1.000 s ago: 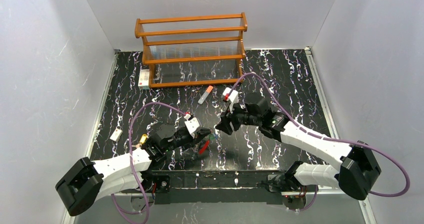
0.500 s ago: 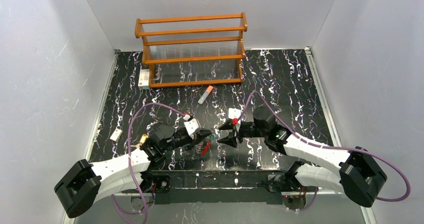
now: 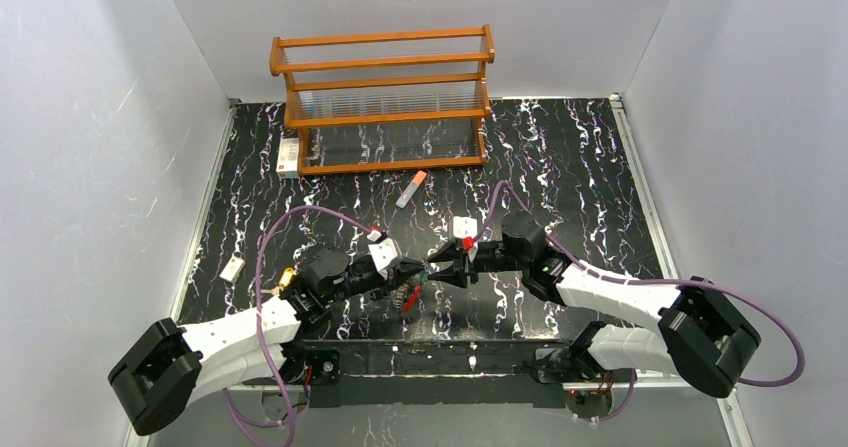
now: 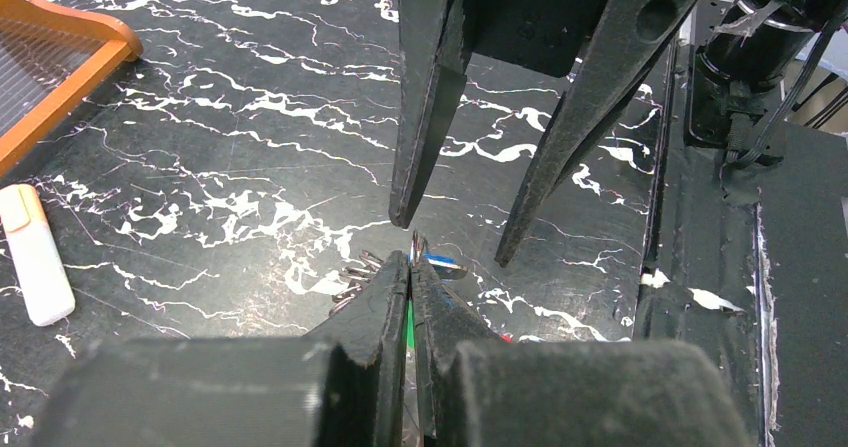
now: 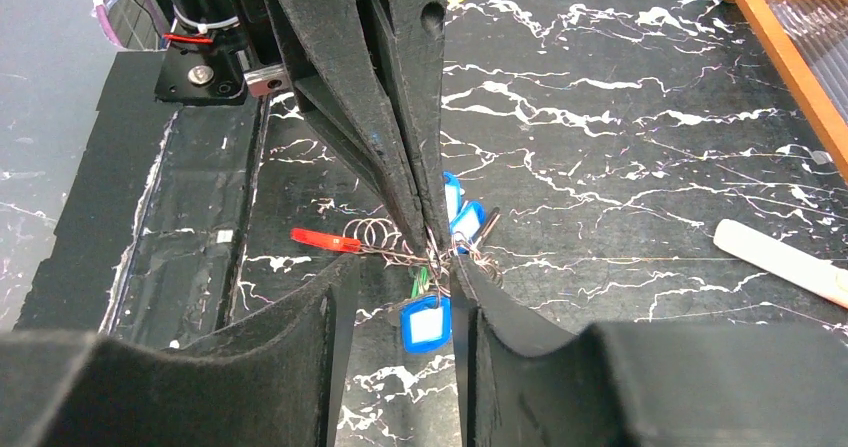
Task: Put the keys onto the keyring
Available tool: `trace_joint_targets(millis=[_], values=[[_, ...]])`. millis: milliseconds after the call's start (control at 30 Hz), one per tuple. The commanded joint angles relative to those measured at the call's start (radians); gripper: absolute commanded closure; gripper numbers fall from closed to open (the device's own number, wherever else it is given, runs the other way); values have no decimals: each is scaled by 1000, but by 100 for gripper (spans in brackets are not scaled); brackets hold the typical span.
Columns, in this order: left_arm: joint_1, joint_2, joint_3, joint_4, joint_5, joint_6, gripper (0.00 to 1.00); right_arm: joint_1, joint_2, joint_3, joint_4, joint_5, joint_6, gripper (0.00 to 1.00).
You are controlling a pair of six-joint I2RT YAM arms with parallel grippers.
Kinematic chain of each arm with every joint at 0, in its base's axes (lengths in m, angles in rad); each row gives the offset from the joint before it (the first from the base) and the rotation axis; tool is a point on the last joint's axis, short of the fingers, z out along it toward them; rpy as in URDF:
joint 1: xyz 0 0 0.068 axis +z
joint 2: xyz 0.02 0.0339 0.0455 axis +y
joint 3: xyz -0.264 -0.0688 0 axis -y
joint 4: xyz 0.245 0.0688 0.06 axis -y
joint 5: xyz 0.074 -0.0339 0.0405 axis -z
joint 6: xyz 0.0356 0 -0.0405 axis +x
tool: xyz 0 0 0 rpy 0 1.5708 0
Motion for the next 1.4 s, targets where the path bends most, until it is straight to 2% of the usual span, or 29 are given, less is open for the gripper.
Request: trace_joint_targets(millis=[0,233,367,600,767,833,933,1067,1133,1367], values=[[0,-31,18,13,21,7,100,3,11,23,73,-16,-5,55],[-1,-21,25,10,34,10,100,2,33,26,96,-11,-9,65],[0,-17,29,8,38,10,100,1,42,28,96,-15,-21,75],[-1,-25,29,7,44,11,100,1,48,20,84,-8,-49,75],[0,-24,31,5,43,15,100,1,46,20,81,-9,-63,98],[-2,-24,31,4,42,19,100,1,45,28,62,-9,-78,99],[-1,-26,30,-2,40,34,98,1,45,60,-29,-8,-116,99],[0,-40,44,-44,11,71,74,1,52,129,-228,12,-189,99],[-1,-48,52,-78,1,107,67,2,59,171,-347,20,-227,99],[-1,-32,122,-254,-9,239,63,3,73,261,-624,81,-291,99]])
